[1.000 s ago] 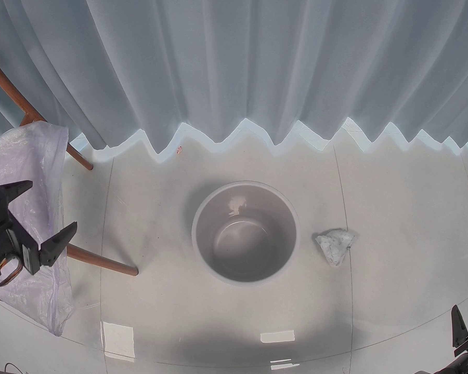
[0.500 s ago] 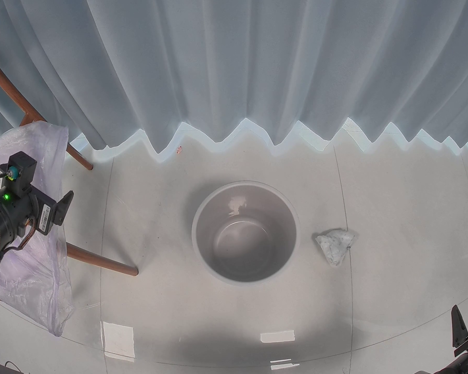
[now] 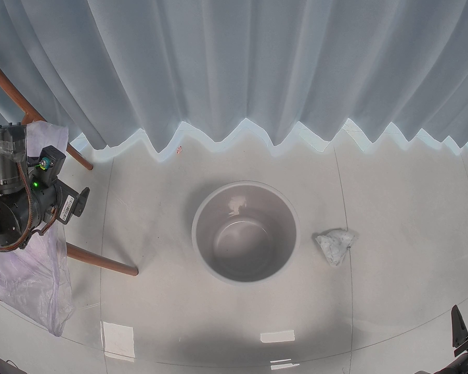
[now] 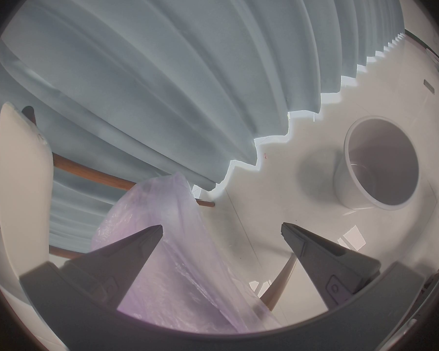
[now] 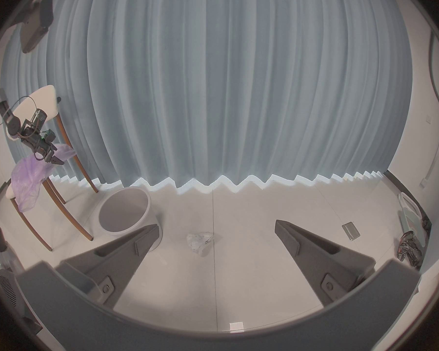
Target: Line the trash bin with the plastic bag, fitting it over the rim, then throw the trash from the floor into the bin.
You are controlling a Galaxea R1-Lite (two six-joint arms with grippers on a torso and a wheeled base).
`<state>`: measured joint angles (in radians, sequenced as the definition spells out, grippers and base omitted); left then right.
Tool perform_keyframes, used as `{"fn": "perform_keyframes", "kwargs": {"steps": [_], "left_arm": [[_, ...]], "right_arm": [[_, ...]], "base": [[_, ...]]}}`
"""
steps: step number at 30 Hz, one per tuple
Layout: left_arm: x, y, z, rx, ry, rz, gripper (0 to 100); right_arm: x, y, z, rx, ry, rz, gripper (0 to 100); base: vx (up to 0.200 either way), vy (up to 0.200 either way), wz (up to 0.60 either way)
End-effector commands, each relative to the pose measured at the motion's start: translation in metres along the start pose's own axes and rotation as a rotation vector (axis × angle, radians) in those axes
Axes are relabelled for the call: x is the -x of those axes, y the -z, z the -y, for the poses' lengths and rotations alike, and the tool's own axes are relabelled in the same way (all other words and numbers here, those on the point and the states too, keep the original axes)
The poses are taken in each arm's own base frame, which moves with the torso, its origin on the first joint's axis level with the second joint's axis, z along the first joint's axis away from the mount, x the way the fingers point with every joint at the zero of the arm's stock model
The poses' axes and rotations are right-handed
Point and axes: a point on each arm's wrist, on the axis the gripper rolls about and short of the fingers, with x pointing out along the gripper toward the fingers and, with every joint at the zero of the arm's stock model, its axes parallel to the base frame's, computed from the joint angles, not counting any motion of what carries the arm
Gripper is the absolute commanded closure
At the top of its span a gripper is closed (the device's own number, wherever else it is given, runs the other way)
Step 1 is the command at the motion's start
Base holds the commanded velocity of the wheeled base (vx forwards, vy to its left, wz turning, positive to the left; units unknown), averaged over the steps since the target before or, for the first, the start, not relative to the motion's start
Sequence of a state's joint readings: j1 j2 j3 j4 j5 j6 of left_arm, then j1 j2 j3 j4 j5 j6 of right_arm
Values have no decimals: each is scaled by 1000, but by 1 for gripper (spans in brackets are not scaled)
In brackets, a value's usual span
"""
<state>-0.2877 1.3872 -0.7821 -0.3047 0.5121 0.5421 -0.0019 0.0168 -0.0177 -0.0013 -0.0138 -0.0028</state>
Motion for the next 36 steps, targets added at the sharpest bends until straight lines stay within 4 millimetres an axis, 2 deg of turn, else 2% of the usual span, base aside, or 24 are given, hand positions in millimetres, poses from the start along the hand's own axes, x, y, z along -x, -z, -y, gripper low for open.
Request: {"fn": "perform_keyframes", "kwargs": {"steps": [1,9,15,25,26,32,36], "left_arm": [[-6,2,4,-6,1,-16,0],[3,17,0,-20,-59,-68,0],[-3,31,-6,-20,-105,-141,0],[-17,27,-4,-9,-122,-133,0],[-17,27,-4,-9,-122,-133,100],[-17,29,-6,-8,-128,-141,100],[-9,35,-8,-2,-133,-141,100]], "right_arm": [[0,5,0,0,0,-1,0],[0,5,0,0,0,-1,0],[0,5,0,0,0,-1,0],[0,5,0,0,0,-1,0],[0,5,0,0,0,-1,0],[0,5,0,0,0,-1,0],[0,5,0,0,0,-1,0]], "base": [[0,0,0],[0,0,0],[0,0,0],[0,0,0],[0,0,0],[0,0,0],[0,0,0]]}}
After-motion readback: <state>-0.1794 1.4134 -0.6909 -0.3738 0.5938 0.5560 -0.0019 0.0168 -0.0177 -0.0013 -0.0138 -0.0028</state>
